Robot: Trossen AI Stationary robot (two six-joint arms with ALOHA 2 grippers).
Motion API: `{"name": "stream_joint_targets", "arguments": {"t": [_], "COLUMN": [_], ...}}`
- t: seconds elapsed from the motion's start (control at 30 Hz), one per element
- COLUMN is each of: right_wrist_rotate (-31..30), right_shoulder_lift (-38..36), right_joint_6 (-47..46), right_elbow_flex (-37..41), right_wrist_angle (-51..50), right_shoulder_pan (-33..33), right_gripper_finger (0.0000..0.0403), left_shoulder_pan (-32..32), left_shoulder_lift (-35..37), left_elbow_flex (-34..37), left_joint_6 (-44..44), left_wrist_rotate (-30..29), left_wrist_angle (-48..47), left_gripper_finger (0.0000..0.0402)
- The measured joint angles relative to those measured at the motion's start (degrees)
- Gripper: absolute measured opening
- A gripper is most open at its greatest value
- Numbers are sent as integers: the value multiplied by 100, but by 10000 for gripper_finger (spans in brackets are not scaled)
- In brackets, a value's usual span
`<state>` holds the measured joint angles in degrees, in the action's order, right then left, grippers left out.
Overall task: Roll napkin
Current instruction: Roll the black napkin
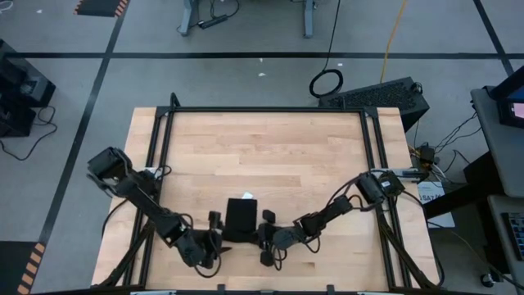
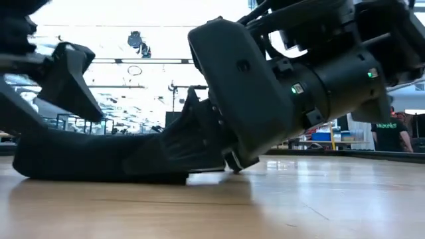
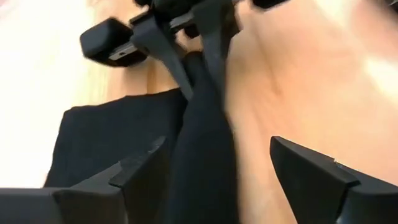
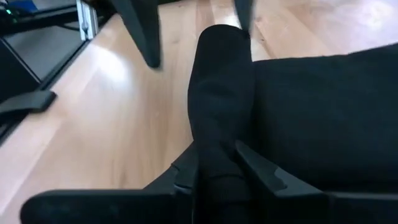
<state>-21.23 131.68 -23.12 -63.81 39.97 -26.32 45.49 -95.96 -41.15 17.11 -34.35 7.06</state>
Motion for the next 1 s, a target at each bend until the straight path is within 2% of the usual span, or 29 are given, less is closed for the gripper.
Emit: {"name": "stream_joint_targets", "arguments": {"t": [0.23,0.4,0.5,0.67,1.0], "right_wrist_rotate": [466,604,673,710,891], "right_shoulder_lift": [-16,-33,-42,-48,-70], "right_joint_6": [-652,-1115,-1308,-1452,-1830], "right_elbow_flex": [-3,-4,-4,-9,-11], "right_wrist_angle": [-4,69,54,36,-7], "right_shoulder_pan": [233,308,332,346,360], "right_gripper_finger": [63,63,63,63,63], "left_shoulder_pan": [29,45,45,77,117], "left_shoulder_lift": [-576,-836,-866,-885,-885], "left_elbow_flex": [0,-11,-15,-32,-122], "left_joint_6": [45,219,479,491,744], "left_wrist_rotate": [-300,-520,-696,-1108,-1129], "left_wrist_angle": [60,247,232,243,268], "left_gripper_finger": [323,325,307,251,187]}}
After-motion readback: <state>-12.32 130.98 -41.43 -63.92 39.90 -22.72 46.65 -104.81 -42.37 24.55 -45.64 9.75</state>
